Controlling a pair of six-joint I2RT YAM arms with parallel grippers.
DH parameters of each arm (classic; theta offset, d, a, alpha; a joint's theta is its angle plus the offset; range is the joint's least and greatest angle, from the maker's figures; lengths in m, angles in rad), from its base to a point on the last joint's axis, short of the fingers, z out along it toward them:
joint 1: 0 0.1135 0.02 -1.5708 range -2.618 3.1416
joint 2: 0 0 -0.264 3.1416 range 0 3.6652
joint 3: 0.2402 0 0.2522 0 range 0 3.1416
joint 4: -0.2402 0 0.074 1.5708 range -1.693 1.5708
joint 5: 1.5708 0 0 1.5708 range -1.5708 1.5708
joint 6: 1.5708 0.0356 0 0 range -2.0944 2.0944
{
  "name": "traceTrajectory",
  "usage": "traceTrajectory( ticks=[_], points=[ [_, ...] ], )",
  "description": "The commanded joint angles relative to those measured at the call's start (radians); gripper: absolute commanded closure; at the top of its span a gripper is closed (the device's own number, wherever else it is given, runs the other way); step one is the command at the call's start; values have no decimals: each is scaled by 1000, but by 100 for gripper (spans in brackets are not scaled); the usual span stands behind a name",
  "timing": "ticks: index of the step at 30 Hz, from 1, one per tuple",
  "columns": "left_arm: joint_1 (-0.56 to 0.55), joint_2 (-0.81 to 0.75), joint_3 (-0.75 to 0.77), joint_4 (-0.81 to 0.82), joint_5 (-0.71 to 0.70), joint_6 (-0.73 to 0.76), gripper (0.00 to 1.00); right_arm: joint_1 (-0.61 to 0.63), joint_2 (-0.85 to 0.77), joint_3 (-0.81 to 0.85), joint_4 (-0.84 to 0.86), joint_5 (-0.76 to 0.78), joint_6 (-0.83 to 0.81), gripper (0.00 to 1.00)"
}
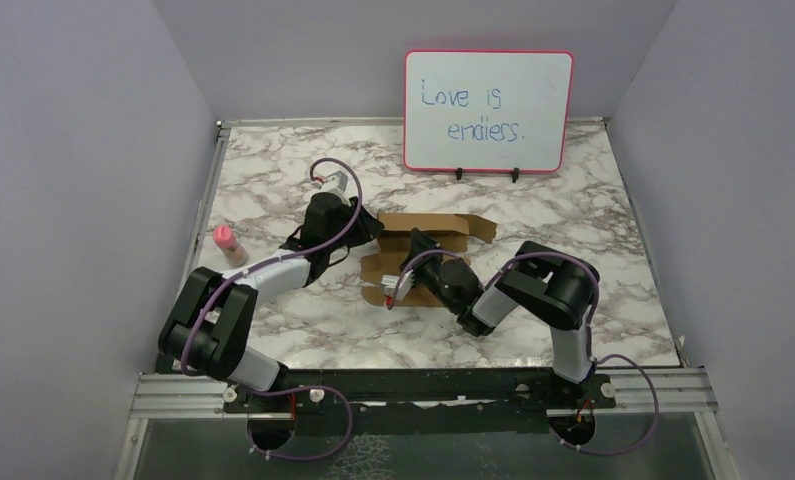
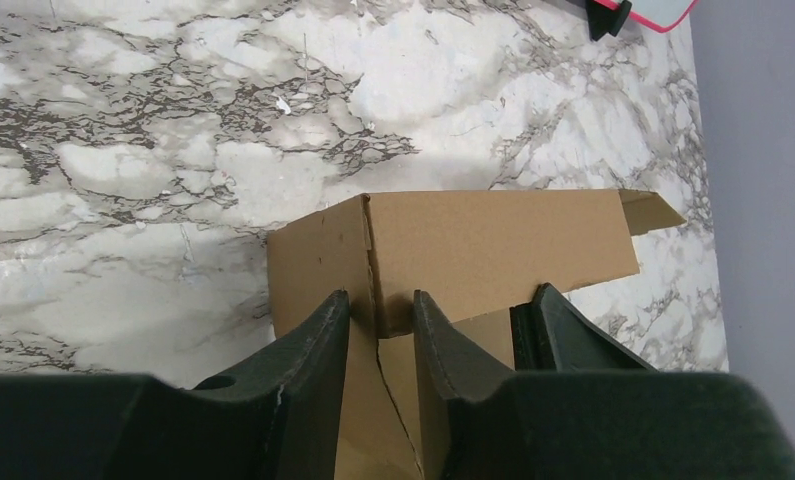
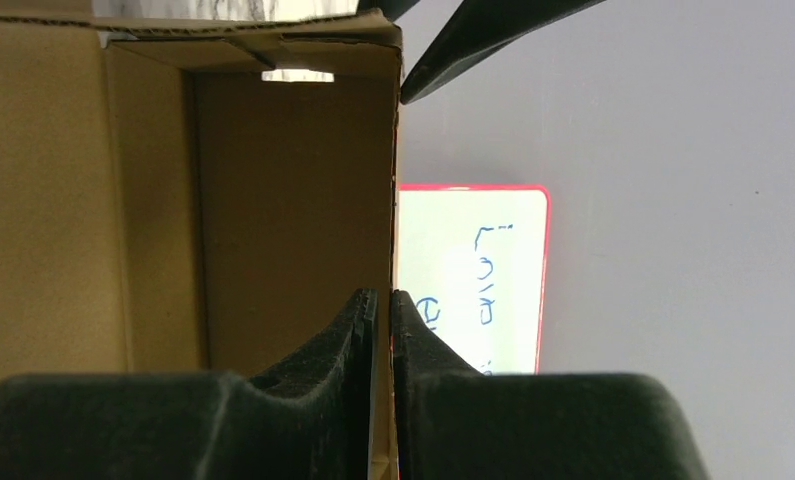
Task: Fold the paper box
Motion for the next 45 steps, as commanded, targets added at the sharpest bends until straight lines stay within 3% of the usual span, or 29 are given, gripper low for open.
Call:
traceTrajectory(
  ticks=[1, 11, 17, 30, 40, 45],
  points=[
    [-5, 23, 24, 30, -25, 24, 72, 9, -65, -10, -83, 15, 61, 84],
    [-3, 57, 46, 30, -28, 49, 73, 6, -322, 85, -643, -40, 341, 68],
    [3, 65, 53, 30, -21, 61, 72, -25, -425, 133, -810, -130, 488, 59],
    [51, 63, 73, 27, 26, 89, 73, -170, -531, 41, -814, -254, 489, 55],
    [52, 91, 85, 25, 69, 81, 73, -222, -464, 70, -792, -283, 418, 53],
    [53, 84, 79, 25, 71, 89, 73, -267, -483, 93, -814, -329, 468, 53]
  ],
)
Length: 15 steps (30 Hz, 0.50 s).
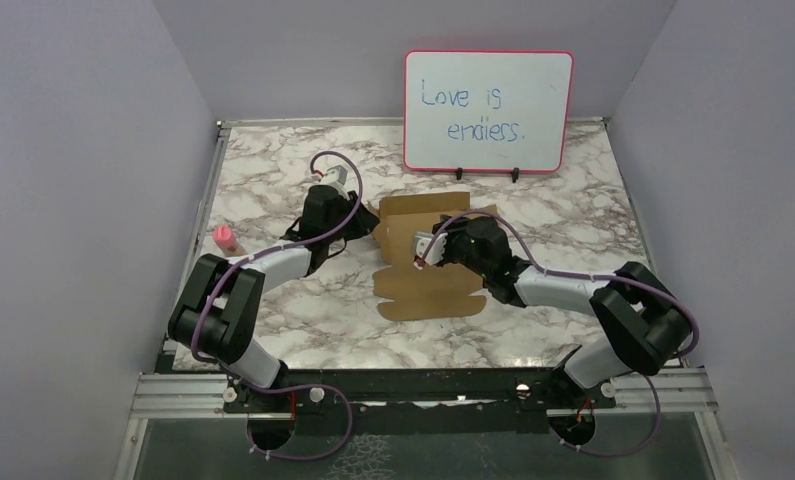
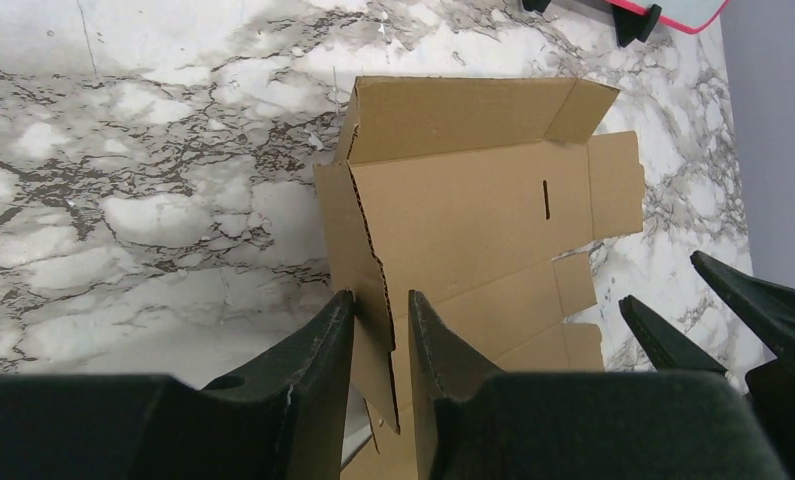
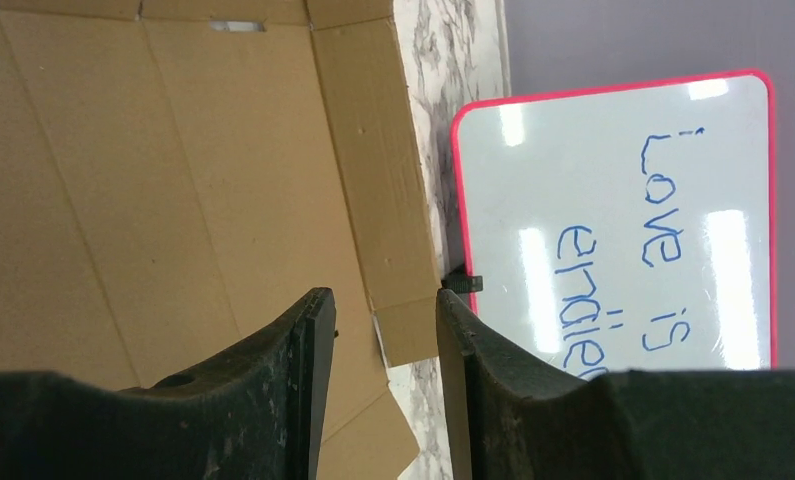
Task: Fold the paper box
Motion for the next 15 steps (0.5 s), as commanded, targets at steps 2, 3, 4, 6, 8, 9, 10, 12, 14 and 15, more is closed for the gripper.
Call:
traceTrajectory(
  ticks=[2, 3, 4, 6, 8, 9, 10, 12, 14, 15],
  points=[
    [2, -4, 21, 6, 19, 26, 73, -62, -29, 77, -59, -112, 81, 53],
    [2, -1, 23, 3, 15, 29, 73, -70, -33, 97, -83, -125, 99, 53],
    [2, 5, 28, -2, 14, 33, 73, -77, -31, 117, -99, -135, 112, 53],
    [2, 21, 41, -14, 16, 41, 73, -91, -21, 154, -134, -159, 130, 52],
    [2, 36, 55, -29, 14, 52, 74, -101, -2, 192, -164, -171, 141, 52],
    [2, 40, 62, -38, 13, 62, 76, -107, 10, 211, -183, -177, 146, 52],
    [2, 42, 69, -49, 7, 77, 78, -117, 18, 230, -202, -190, 154, 51],
    [2, 33, 82, -88, -22, 117, 83, -137, 37, 271, -250, -219, 171, 50],
    [2, 24, 98, -130, -73, 172, 86, -155, 57, 321, -309, -278, 198, 49],
    [2, 16, 109, -157, -93, 197, 87, -164, 69, 352, -344, -309, 214, 48]
  ],
)
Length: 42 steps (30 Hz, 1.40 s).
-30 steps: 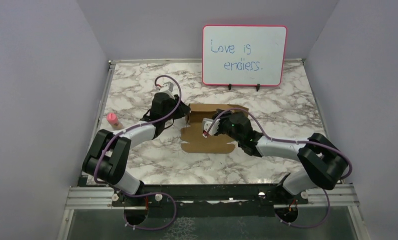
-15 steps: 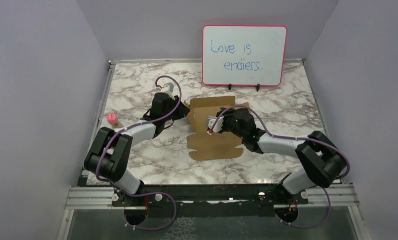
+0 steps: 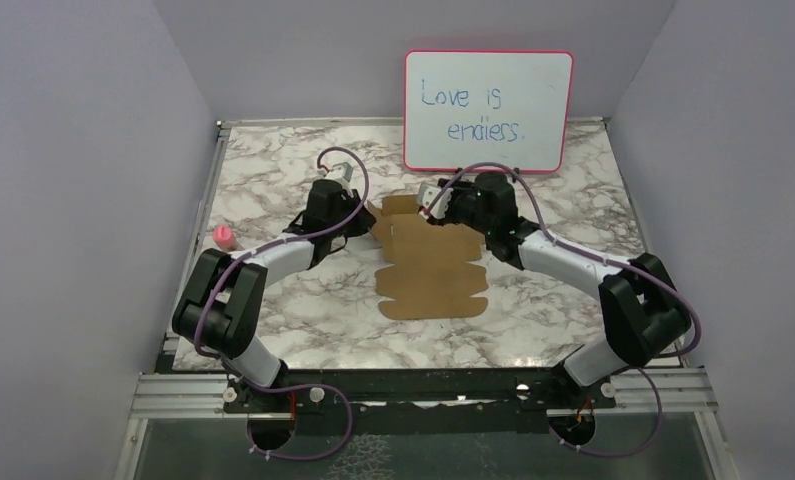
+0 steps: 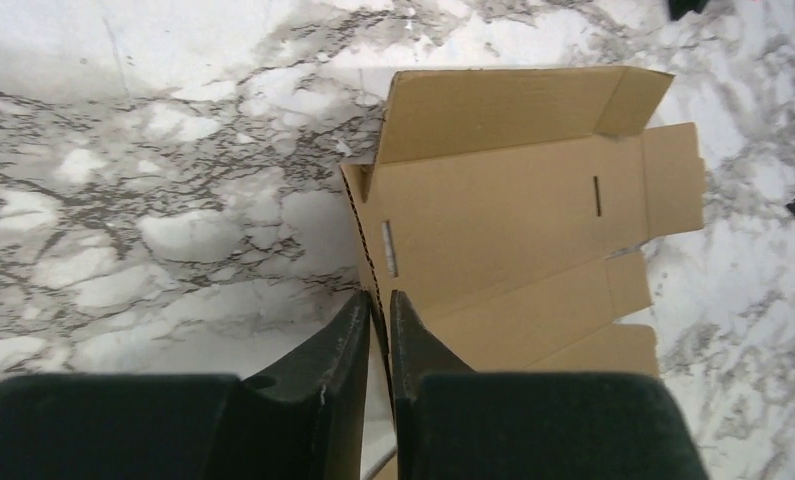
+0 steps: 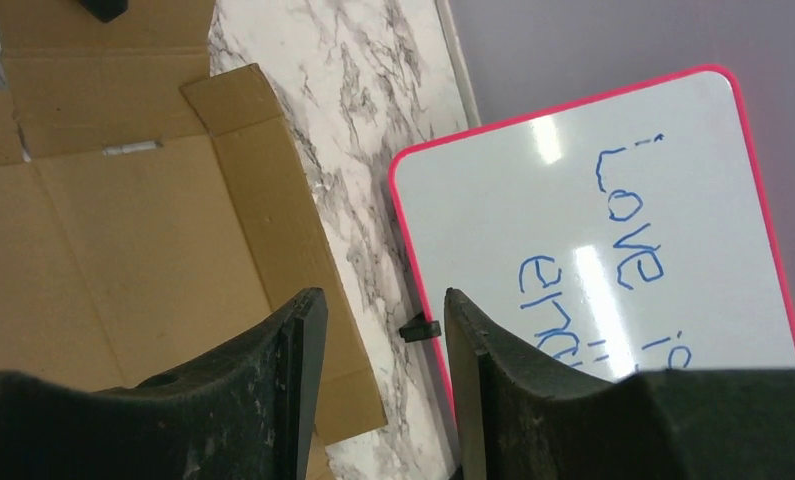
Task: Fold the paper box
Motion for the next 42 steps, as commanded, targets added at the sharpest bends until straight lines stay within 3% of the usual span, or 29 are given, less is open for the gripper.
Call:
traceTrajectory(
  ticks=[1, 12, 18, 26, 42],
  points=[
    [2, -21, 65, -106, -98, 151, 89, -37, 60, 121, -196, -156, 82, 47],
    [8, -101, 97, -61, -172, 444, 96, -119, 321, 604, -746, -346, 129, 43],
    [22, -135, 81, -9, -141, 523, 97, -145, 429, 766, -894, -404, 121, 42],
    [25, -151, 39, 30, -99, 536, 98, -174, 549, 877, -989, -433, 111, 42],
    [25, -165, 13, 57, -71, 536, 98, -216, 605, 911, -921, -500, 151, 45]
  ],
)
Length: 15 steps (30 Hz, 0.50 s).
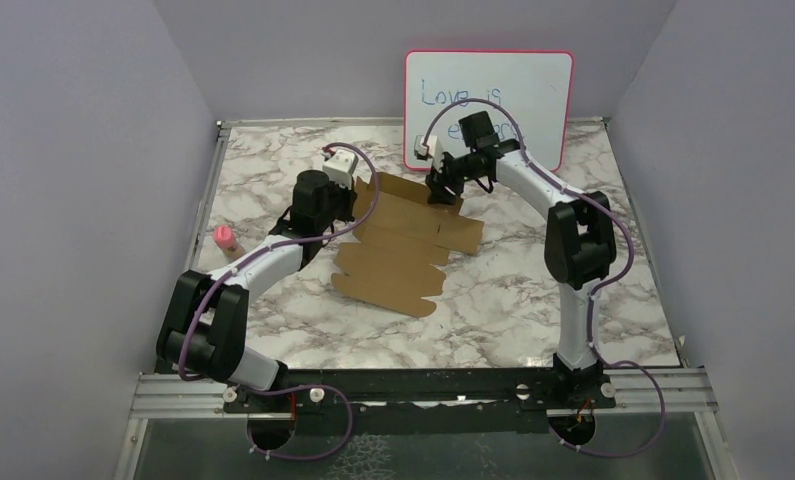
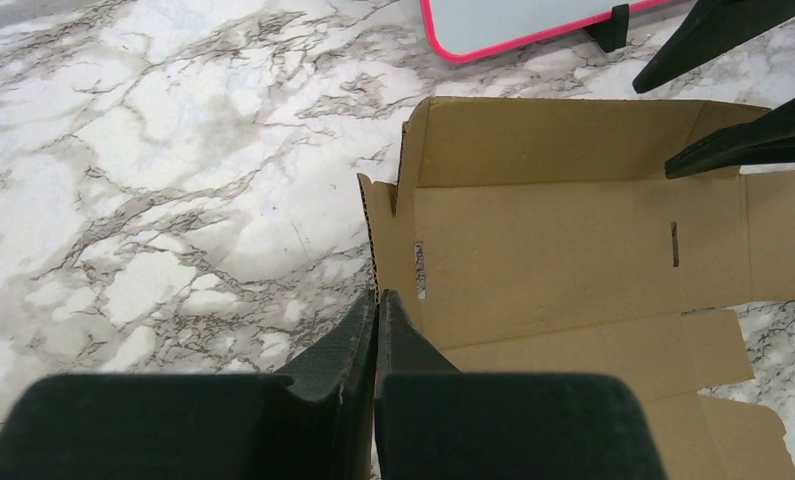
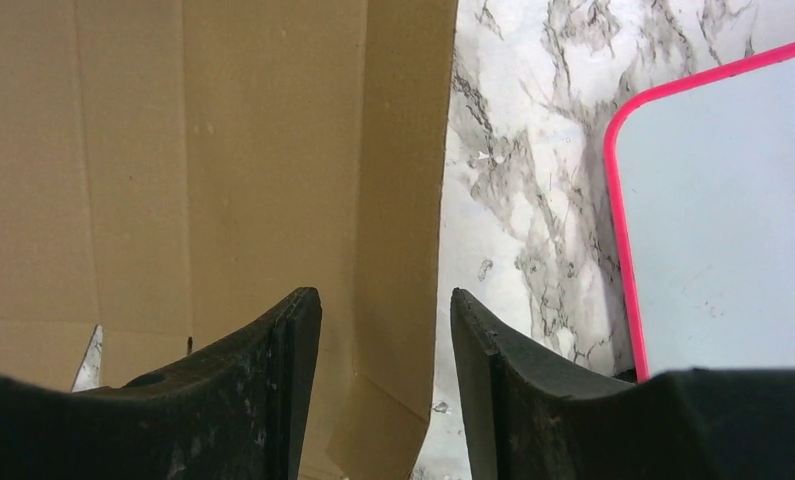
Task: Fold the paper box
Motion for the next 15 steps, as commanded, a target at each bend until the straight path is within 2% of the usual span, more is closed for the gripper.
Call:
traceTrajectory(
  ticks=[1, 9, 15],
  points=[
    [3, -38, -19, 47, 33, 13, 98, -25, 24, 38, 17, -54, 21, 45],
    [3, -42, -26, 58, 46, 13, 98, -27, 92, 94, -41, -107, 16, 47],
    [3, -47, -31, 66, 48, 11, 99, -27, 104, 107, -53, -154, 26, 53]
  ],
)
